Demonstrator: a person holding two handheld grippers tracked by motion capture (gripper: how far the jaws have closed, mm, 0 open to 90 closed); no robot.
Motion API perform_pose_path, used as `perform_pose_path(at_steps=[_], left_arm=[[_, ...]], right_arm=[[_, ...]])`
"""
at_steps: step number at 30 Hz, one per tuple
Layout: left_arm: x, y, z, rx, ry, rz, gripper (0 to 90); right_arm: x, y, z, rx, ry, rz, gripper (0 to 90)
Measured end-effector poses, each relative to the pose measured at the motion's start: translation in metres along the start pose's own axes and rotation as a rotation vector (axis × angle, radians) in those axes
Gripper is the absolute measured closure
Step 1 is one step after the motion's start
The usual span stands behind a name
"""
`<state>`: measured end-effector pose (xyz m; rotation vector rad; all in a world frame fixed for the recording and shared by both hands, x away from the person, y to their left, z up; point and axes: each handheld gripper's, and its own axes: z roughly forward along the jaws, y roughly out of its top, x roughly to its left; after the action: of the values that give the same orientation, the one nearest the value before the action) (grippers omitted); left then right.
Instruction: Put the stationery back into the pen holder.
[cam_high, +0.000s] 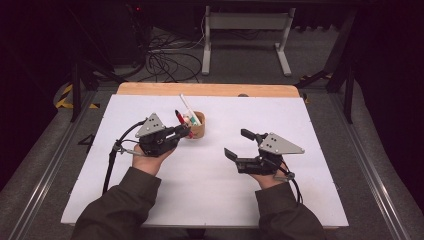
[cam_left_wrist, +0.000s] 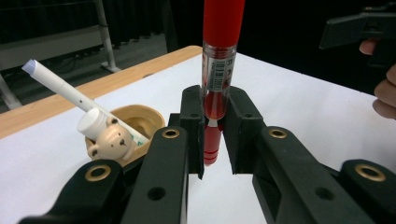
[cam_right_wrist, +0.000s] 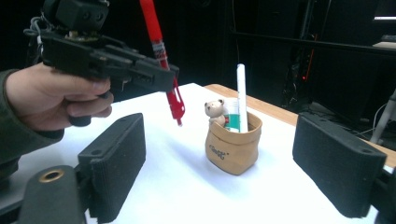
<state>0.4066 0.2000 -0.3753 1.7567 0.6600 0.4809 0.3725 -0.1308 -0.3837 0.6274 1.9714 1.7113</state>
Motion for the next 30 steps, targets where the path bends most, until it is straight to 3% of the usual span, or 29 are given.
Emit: perform_pose_path(at_steps=[14,30], left_arm=[[0.013,0.004,0.025,0.001,0.024,-0.025,79.2],[0.025,0.006,0.047,-0.001,0.102,-0.028,79.1]], right_arm=[[-0.01,-0.005,-0.004,0.027,-0.02,0.03,13.6],[-0.021,-0.008,-0.011,0.014,-0.042,0.05,11.6]])
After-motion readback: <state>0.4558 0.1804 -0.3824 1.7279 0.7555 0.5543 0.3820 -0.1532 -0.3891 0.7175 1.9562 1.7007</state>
